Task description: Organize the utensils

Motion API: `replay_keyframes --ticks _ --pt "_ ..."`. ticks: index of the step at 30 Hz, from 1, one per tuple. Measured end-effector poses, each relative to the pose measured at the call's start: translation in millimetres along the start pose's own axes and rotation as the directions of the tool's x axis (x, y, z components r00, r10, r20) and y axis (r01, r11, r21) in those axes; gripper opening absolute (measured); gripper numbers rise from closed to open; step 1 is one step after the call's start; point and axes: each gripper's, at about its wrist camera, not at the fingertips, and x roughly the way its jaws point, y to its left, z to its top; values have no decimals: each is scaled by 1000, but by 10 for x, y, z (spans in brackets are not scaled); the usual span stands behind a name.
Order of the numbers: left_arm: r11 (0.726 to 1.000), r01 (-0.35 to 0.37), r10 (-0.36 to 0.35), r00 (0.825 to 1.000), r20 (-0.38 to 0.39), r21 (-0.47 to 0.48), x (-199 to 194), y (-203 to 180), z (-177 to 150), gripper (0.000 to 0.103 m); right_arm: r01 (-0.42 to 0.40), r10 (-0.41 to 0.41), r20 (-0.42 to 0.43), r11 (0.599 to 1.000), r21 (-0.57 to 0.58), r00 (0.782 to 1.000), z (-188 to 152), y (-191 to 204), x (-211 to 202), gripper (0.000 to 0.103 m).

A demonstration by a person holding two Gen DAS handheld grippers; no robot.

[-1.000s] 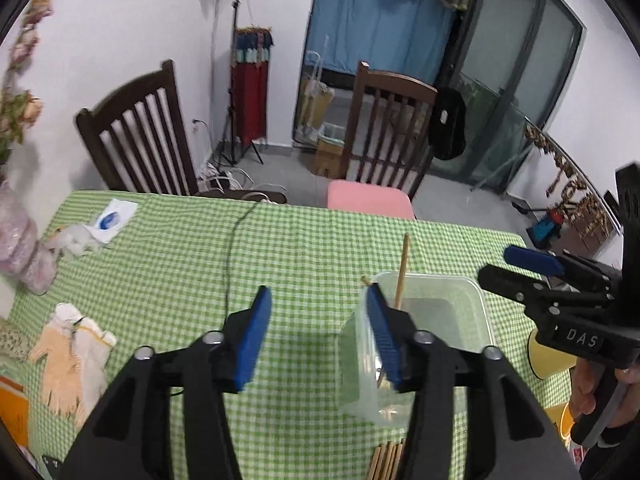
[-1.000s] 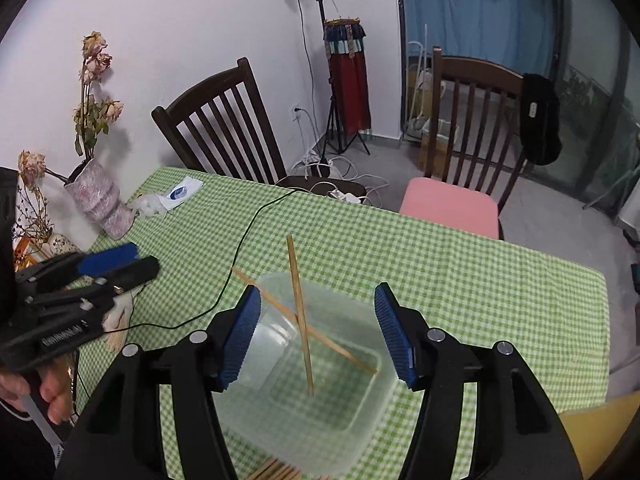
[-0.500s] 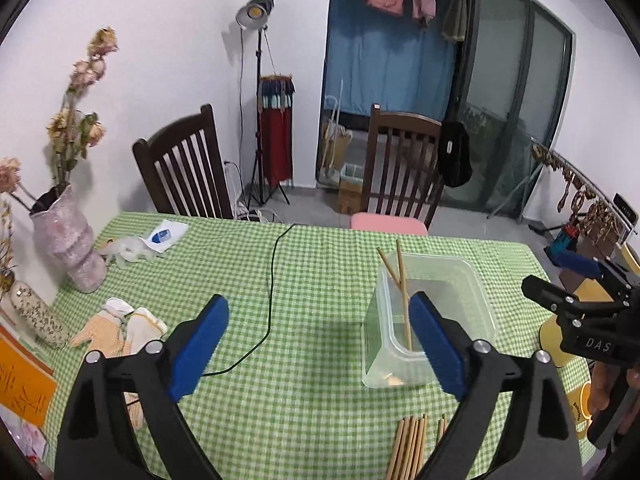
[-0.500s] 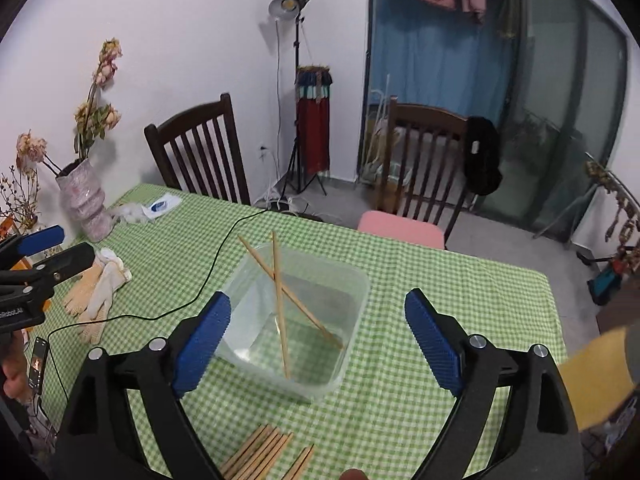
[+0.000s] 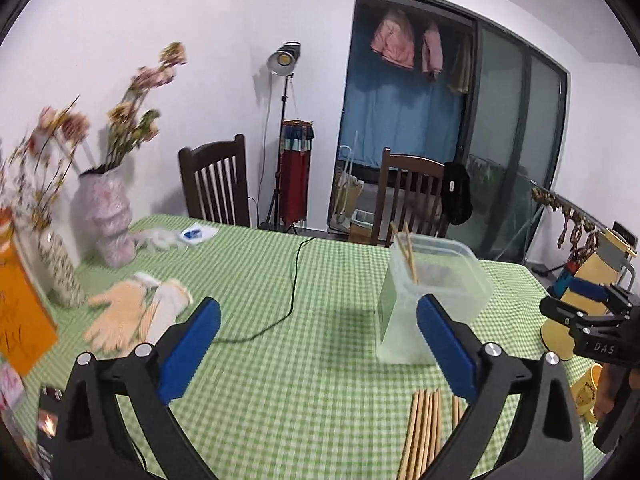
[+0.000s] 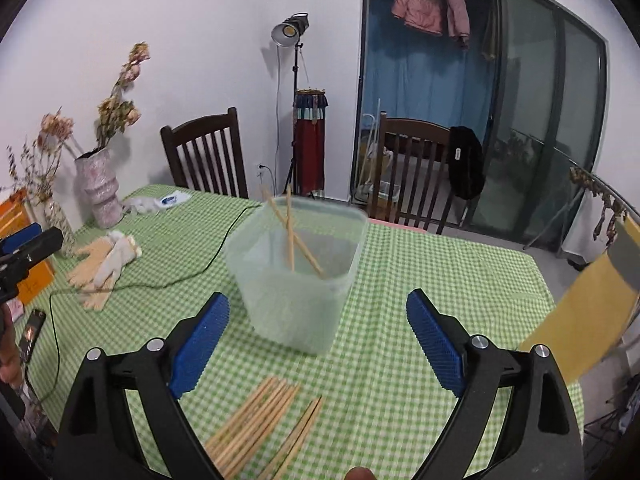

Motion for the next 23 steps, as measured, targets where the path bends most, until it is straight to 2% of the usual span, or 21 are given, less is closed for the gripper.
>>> replay_keyframes --ticks 3,7,8,10,13,15,18,21,23 --pt "1000 -26 27 999 19 -5 -120 59 -293 95 2 -2 -1 1000 -2 1000 -268 18 -40 87" --pt "998 -38 34 996 79 51 -336 43 -670 95 -47 45 24 998 44 999 -645 19 -145 87" --pt "996 -45 39 995 92 71 -375 23 -751 95 -36 34 37 998 55 999 -752 29 -182 91" --pt "992 -62 49 991 121 109 -442 -33 -931 95 -3 -2 77 998 66 997 -950 61 -264 93" --pt "991 -58 39 987 154 118 -474 -72 -1167 95 47 -58 120 995 93 991 -1259 109 -384 94" --pt "991 -35 17 990 139 126 -433 -97 -1368 96 70 -84 138 992 104 987 -1403 136 -457 94" --pt "995 28 -35 997 62 96 -326 -85 -1554 96 118 -132 138 988 101 982 -1582 196 -526 94" --pt "997 34 -39 997 59 75 -201 -12 -1716 96 165 -175 99 981 106 980 -1747 156 -487 95" --pt "997 -1 -2 999 37 82 -20 60 -1788 96 184 -193 59 975 127 979 -1825 49 -387 95"
